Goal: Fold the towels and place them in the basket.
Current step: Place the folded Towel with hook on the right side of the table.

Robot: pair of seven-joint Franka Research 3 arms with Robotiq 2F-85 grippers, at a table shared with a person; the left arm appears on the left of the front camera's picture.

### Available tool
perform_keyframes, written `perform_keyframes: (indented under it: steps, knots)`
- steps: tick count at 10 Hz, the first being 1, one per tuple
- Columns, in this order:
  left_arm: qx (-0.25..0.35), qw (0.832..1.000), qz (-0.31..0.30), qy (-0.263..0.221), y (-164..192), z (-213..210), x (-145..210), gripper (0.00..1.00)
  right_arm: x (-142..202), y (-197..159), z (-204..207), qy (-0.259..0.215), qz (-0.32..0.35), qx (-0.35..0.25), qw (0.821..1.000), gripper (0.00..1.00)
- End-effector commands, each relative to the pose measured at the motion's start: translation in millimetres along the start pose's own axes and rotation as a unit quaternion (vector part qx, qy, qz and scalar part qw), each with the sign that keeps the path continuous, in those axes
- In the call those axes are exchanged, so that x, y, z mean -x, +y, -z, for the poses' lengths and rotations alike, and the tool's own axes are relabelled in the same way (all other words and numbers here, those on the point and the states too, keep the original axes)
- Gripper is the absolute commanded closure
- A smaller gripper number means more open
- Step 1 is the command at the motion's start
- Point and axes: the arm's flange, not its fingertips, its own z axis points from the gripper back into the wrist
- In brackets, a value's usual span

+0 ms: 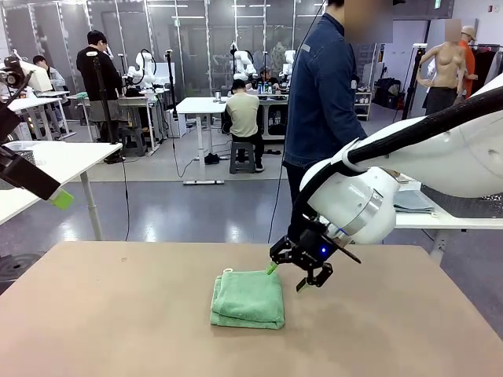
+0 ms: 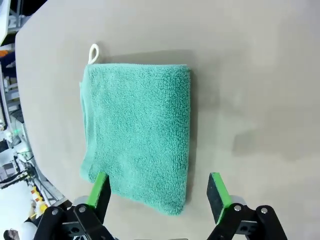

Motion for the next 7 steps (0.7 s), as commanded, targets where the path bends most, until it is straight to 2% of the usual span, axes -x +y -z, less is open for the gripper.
perform_keyframes:
  steps: [1,7]
  knots:
    - [-0.002,1.0,-0.004,-0.003,0,1,-1,0.0,7,-10,17,-0.005,-0.021,-0.028,0.999,0.03]
    - [-0.002,1.0,-0.004,-0.003,0,1,-1,0.0,5,-16,54,0.005,-0.014,-0.05,0.999,0.03]
